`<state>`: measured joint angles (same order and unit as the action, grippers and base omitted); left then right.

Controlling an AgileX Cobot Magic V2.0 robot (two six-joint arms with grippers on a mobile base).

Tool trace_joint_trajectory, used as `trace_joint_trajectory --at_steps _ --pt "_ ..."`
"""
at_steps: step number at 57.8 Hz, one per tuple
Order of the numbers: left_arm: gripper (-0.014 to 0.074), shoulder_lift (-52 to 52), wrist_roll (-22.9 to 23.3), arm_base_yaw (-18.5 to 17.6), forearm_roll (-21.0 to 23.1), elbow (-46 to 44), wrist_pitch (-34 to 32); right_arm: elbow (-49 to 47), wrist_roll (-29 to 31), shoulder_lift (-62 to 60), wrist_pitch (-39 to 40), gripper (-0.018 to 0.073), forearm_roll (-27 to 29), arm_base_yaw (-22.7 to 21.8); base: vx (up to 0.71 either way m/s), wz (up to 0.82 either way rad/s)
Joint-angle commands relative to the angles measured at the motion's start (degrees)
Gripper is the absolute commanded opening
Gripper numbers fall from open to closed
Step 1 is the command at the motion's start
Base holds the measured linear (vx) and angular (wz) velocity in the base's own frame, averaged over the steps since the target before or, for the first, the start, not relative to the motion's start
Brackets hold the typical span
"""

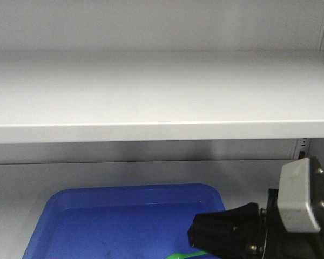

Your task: Sort red and green spoons into left cabinet

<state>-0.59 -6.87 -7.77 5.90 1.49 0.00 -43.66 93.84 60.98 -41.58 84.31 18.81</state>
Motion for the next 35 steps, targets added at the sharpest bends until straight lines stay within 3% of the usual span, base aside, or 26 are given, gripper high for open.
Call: trace_joint_trajectory --at_steps 1,5,8,29,35 --pt "-0.0001 -1.13 0.68 -0.02 0.35 0.64 -4.64 -1.46 -0.26 -3.03 3.45 -0.0003 5.13 0.03 0.0 0.0" --pt "-0.0001 -1.13 0.68 -0.02 0.35 0.64 -4.64 -1.46 -2.71 -4.67 6.6 -0.0003 3.64 0.03 0.0 0.0" --pt "-0.0001 -1.13 0.68 -0.02 0.35 0.64 -4.64 -1.46 -8.24 -6.04 9.75 -0.0003 -1.53 0.03 0.0 0.0" --pt "-0.0001 -1.13 0.68 -0.02 0.35 0.64 -4.64 -1.46 -62.59 -12.69 22.21 -0.0003 -50.96 -1.25 0.0 0.0" --pt "-0.0001 -1.13 0.68 -0.02 0.35 0.64 -4.64 -1.46 -73.69 -14.71 23.28 -0.0003 -60.56 -3.44 0.0 0.0"
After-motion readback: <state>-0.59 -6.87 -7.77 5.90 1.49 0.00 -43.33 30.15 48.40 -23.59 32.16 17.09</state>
